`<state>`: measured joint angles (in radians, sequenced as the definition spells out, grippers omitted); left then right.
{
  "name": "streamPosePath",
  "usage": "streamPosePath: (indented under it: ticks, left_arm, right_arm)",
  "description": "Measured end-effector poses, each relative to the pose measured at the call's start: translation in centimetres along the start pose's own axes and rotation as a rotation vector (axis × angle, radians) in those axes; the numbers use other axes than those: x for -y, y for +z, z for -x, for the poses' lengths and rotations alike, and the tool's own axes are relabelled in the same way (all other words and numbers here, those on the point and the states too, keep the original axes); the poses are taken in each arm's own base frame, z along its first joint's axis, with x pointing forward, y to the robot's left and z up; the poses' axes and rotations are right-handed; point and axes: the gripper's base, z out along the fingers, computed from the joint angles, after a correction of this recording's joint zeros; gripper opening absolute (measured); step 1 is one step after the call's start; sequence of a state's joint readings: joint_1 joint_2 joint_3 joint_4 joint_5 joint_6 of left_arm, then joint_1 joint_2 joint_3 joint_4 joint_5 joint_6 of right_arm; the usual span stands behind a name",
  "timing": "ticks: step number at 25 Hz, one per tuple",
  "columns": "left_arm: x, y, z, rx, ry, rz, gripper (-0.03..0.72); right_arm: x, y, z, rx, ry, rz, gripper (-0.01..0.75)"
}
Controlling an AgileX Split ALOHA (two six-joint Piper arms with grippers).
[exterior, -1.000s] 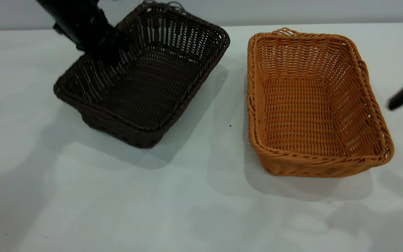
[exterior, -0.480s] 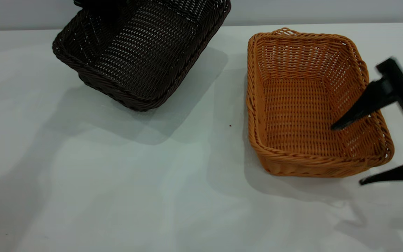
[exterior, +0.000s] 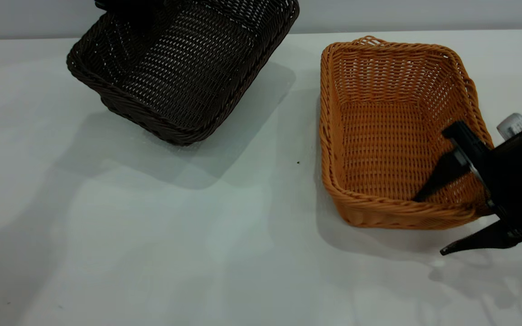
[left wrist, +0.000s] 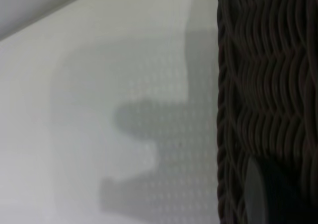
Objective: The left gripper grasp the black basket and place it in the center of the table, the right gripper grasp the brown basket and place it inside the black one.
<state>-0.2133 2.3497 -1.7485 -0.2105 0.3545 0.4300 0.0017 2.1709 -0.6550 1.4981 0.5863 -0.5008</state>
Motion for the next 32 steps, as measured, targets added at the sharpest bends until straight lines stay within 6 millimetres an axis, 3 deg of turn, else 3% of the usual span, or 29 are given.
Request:
streamPosePath:
  ticks: [4,5,7,10,14,18,21,26,32]
  left_arm:
    - [0.0,0.0,0.0,-0.001,0.04,0.0,0.077]
    - [0.0,0.0,0.0,0.0,0.064,0.003,0.077]
    - [-0.1,0.0,0.1,0.005,0.112,0.004,0.077]
    - [-0.1,-0.1,0.2,0.01,0.209,0.005,0.077]
    - [0.8,0.0,0.1,-0.017,0.374,-0.024,0.077]
    - [4.1,0.1,-0.1,-0.067,0.629,-0.136,0.077]
    - [7.9,-0.1,-0.2,-0.06,0.789,-0.285,0.077]
    - [14.0,-0.4,-0.1,0.004,1.072,-0.425,0.077]
    - [17.1,0.7,-1.1,-0.006,1.139,-0.47,0.097]
  right_arm:
    - [-0.5,-0.3,0.7,0.031,-0.014,0.025,0.106]
    - [-0.7,-0.4,1.0,0.036,-0.031,0.033,0.084]
    - [-0.7,-0.9,1.7,0.037,-0.062,0.052,0.081]
    - [-0.7,-2.9,4.3,0.063,-0.124,0.109,0.079]
    - [-1.6,-9.0,9.2,0.194,-0.212,0.224,0.078]
    - [-2.8,-15.4,11.4,0.277,-0.378,0.239,0.078]
    - [-3.6,-18.0,11.8,0.292,-0.479,0.195,0.078]
    - [-4.8,-19.7,11.7,0.278,-0.546,0.194,0.078]
    - [-5.0,-20.2,11.4,0.271,-0.571,0.185,0.078]
